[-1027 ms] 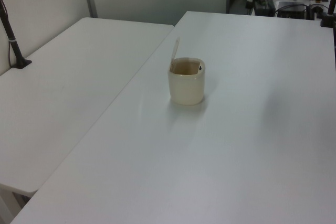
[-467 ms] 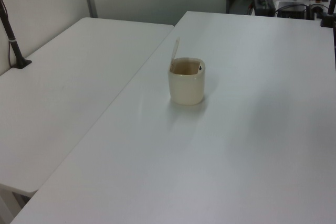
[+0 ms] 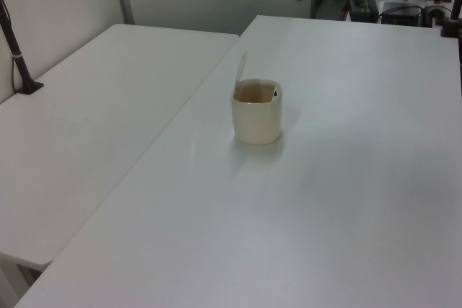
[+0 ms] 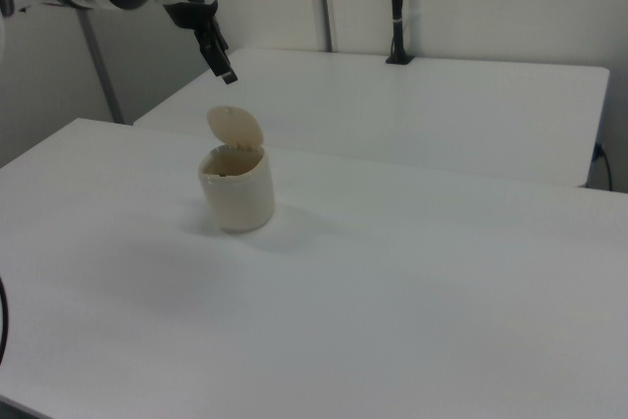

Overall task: Close the trash bin
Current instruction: 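Move the gripper down toward the open lid of the cream bin, then lower the gripper onto the raised lid edge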

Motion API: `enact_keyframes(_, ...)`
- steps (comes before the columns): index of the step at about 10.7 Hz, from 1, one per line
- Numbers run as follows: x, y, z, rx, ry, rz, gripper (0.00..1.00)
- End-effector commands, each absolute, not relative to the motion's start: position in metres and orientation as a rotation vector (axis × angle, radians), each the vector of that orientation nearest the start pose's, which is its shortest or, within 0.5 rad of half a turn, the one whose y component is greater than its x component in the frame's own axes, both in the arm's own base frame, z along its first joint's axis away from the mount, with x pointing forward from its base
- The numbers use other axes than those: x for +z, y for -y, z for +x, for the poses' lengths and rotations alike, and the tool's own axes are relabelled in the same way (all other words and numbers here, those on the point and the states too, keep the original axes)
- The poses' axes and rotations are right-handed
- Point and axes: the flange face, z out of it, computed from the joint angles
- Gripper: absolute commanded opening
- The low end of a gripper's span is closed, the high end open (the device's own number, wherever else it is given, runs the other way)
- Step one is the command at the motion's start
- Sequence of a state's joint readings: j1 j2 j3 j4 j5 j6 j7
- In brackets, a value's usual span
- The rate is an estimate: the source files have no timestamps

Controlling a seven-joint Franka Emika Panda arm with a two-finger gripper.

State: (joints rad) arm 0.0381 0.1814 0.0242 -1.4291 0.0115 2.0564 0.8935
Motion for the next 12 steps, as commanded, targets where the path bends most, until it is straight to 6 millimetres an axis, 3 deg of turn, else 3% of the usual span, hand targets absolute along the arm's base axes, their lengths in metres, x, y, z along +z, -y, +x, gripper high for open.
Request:
enact_keyframes(1,0.611,-0.073,0.688,-0.65,-1.345,-2.435,0.65)
enact_keyframes(2,0.601,-0.077,0.697,-0.672,-1.374,-2.4,0.43)
enact_keyframes(3,0.585,-0.087,0.705,-0.664,-1.369,-2.418,0.13)
enact_keyframes(4,0.577,-0.092,0.712,-0.664,-1.37,-2.41,0.0)
enact_keyframes(6,0.568,-0.097,0.719,-0.669,-1.434,-2.34,0.0)
enact_keyframes(8,0.555,-0.118,0.72,-0.676,-1.422,-2.367,0.0)
enact_keyframes(12,0.526,-0.135,0.721,-0.699,-1.377,-2.478,0.0)
